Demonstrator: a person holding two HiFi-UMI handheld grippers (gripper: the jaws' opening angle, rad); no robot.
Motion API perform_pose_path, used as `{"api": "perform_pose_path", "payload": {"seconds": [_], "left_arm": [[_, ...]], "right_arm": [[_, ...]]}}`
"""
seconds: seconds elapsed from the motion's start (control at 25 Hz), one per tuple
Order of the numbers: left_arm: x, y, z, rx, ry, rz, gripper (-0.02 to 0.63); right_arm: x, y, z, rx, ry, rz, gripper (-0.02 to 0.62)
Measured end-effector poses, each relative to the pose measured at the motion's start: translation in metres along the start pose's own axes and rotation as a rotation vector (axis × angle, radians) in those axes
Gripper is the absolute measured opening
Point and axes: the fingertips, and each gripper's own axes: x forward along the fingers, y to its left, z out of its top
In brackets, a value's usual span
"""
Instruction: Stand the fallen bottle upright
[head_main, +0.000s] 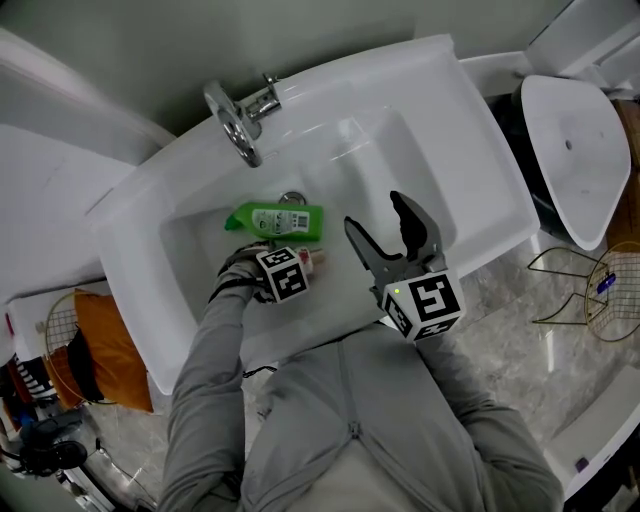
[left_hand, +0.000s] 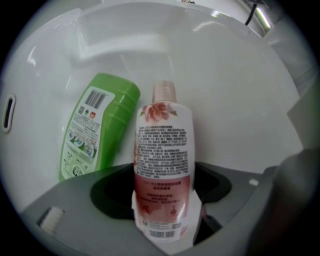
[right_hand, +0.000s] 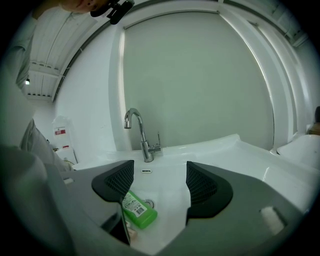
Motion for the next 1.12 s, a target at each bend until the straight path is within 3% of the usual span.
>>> {"api": "perform_pose_path", "payload": {"seconds": [0.36, 0.72, 1.12], "left_arm": [[-0.033, -0.006, 0.004, -0.109, -0.155, 0.045, 0.393], [-0.095, 0.005, -0.009, -0.375, -0.45, 0.156, 0.393], [-0.145, 0.015, -0.051, -0.588, -0.686, 0.297, 0.394]], "right_arm": [[-0.008, 0.025, 0.004, -0.017, -0.014, 0.021, 0.328], [-0.007, 0.068, 0.013, -0.043, -0.041, 0.07, 0.328], [-0.005, 0.118, 0.014, -0.074, -0.044, 0.138, 0.328]]}}
